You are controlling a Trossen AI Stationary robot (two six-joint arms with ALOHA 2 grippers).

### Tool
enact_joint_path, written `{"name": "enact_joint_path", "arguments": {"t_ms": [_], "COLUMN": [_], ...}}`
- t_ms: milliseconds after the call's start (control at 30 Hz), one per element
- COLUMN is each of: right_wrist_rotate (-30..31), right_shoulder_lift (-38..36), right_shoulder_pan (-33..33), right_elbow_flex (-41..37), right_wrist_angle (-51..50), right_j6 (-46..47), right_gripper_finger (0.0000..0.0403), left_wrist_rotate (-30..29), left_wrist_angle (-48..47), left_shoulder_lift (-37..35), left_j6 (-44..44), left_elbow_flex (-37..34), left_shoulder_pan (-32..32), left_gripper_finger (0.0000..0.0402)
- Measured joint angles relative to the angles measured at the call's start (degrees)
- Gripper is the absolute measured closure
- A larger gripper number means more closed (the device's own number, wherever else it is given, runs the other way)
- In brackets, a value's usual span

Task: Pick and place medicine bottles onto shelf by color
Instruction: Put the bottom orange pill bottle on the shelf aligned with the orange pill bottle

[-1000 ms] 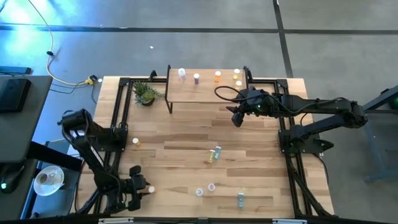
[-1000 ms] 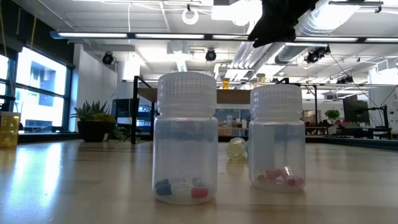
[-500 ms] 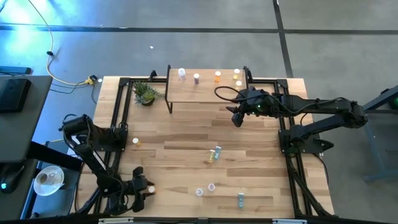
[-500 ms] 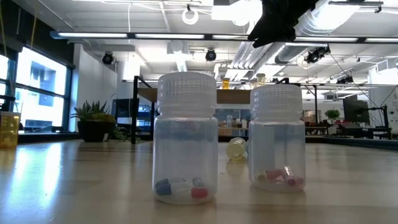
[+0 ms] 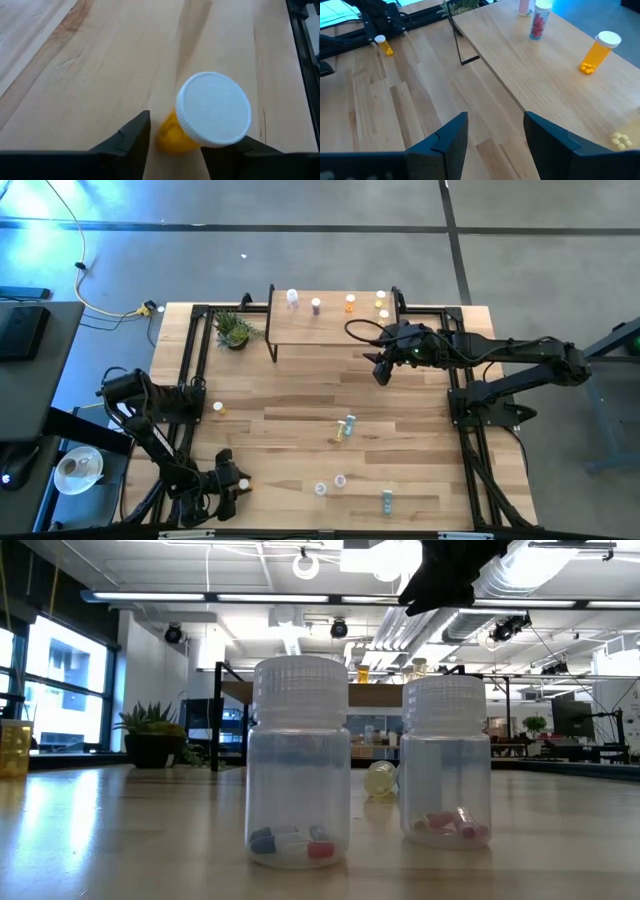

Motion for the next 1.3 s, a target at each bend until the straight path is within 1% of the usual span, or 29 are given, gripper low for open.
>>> {"name": "enact_joint_path", "arguments": {"t_ms": [167,267,367,467,533,633,700,767,1000,1100,1200,1300], "right_wrist_rotate": [0.0,0.0,0.0,-0.4,-2.9,-8.0,-11.4,-13.2,-13.4,-14.7,-16.2,-16.5], "right_shoulder_lift": [0.0,0.0,0.0,0.0,0.0,0.0,0.0,0.0,0.0,0.0,0.0,0.0], "right_shoulder_pan": [0.0,0.0,0.0,0.0,0.0,0.0,0.0,0.0,0.0,0.0,0.0,0.0], "right_elbow_flex": [0.0,0.0,0.0,0.0,0.0,0.0,0.0,0.0,0.0,0.0,0.0,0.0], "right_wrist_angle": [0.0,0.0,0.0,1.5,3.1,5.6,6.4,6.6,6.5,6.5,6.5,6.5], "right_j6": [0.0,0.0,0.0,0.0,-0.7,-3.1,-4.3,-4.5,-4.5,-5.2,-7.3,-8.5], "right_gripper_finger": [0.0219,0.0219,0.0219,0.0219,0.0219,0.0219,0.0219,0.0219,0.0219,0.0219,0.0219,0.0219], "left_wrist_rotate": [0.2,0.3,0.4,2.3,3.6,5.2,7.6,10.7,17.6,20.1,22.8,25.7], "left_wrist_angle": [0.1,0.4,0.4,0.0,-0.7,-2.7,-3.7,-3.7,-2.7,-1.7,1.2,3.6], "left_shoulder_lift": [0.0,0.0,-0.2,-1.3,-2.4,-5.0,-6.7,-8.2,-14.0,-16.1,-18.1,-19.2], "left_j6": [-0.1,-0.1,0.1,2.3,5.4,10.5,13.6,18.3,34.2,40.4,46.6,51.8], "left_elbow_flex": [0.0,0.0,0.0,0.0,-0.1,-0.1,-0.1,-0.1,-0.1,-0.1,-0.1,-0.1], "left_shoulder_pan": [0.0,0.2,0.8,2.3,3.9,8.0,11.3,14.8,26.3,31.2,35.9,40.4], "left_gripper_finger": [0.0296,0.0311,0.0313,0.0306,0.0304,0.0304,0.0305,0.0305,0.0304,0.0304,0.0304,0.0304]}}
